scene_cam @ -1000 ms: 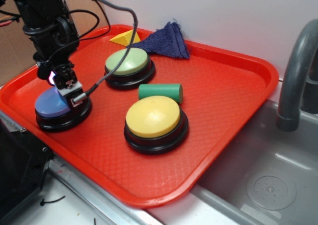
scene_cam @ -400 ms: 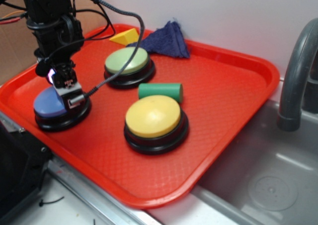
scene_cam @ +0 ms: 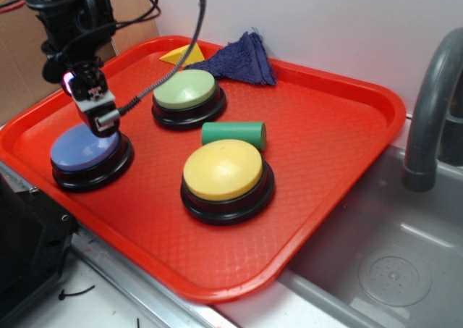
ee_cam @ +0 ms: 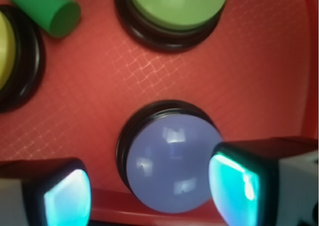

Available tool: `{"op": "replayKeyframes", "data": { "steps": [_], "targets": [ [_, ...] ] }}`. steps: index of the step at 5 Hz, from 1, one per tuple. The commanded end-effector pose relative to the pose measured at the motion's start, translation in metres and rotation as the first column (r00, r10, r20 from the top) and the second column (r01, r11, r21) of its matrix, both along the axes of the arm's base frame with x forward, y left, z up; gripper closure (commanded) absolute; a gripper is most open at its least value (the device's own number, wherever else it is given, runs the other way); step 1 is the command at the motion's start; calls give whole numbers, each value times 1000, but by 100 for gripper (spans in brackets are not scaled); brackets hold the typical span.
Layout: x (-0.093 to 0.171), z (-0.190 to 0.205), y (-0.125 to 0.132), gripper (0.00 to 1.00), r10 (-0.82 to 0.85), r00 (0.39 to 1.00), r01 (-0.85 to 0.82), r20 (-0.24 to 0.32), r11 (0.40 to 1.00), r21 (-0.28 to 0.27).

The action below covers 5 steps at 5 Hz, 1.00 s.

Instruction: Push the purple button.

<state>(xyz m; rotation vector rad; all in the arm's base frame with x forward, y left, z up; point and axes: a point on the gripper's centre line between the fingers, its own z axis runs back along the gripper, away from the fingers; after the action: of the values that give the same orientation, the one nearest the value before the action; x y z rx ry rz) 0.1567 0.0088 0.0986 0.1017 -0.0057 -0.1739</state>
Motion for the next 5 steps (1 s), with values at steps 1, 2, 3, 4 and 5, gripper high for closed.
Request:
{"op": "replayKeyframes", "data": {
  "steps": [1,2,3,4,5],
  "targets": [
    [11,21,2,0,16,999,-16,36,1000,1],
    [12,24,3,0,20,999,-20,39,1000,0],
    [14,32,3,0,37,999,-37,37,999,-9],
    [15,41,2,0,49,998,-49,48,999,-15],
    [20,56,-5,0,38,998,-38,55,999,-11]
  ]
}}
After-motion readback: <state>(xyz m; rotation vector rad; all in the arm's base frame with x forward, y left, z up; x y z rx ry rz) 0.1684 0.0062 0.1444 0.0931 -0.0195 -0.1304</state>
